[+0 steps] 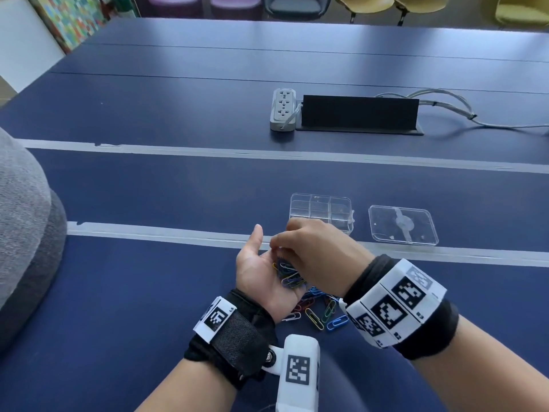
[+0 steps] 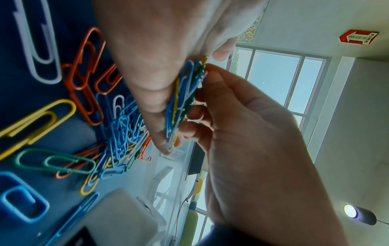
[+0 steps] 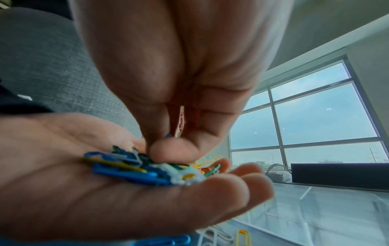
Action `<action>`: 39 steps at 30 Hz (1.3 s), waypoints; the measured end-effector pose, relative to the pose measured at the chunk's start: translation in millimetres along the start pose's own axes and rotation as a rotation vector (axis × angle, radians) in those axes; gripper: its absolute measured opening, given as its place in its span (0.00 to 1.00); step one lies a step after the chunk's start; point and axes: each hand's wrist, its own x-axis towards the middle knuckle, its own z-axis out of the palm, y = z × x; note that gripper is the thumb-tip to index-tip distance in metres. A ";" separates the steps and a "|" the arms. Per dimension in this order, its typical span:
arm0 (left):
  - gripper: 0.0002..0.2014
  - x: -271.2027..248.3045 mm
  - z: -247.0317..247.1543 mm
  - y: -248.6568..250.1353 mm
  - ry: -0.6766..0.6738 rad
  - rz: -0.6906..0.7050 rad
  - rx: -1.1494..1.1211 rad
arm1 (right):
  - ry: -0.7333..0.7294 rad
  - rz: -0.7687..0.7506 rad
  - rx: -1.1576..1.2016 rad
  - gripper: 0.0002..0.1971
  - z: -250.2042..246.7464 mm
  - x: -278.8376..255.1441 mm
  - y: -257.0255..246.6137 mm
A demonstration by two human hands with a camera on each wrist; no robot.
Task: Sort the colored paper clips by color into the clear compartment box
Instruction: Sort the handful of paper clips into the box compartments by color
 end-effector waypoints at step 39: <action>0.17 -9.8 12.1 -0.2 0.033 0.070 -0.019 | 0.210 -0.024 0.158 0.08 -27.8 -5.5 2.1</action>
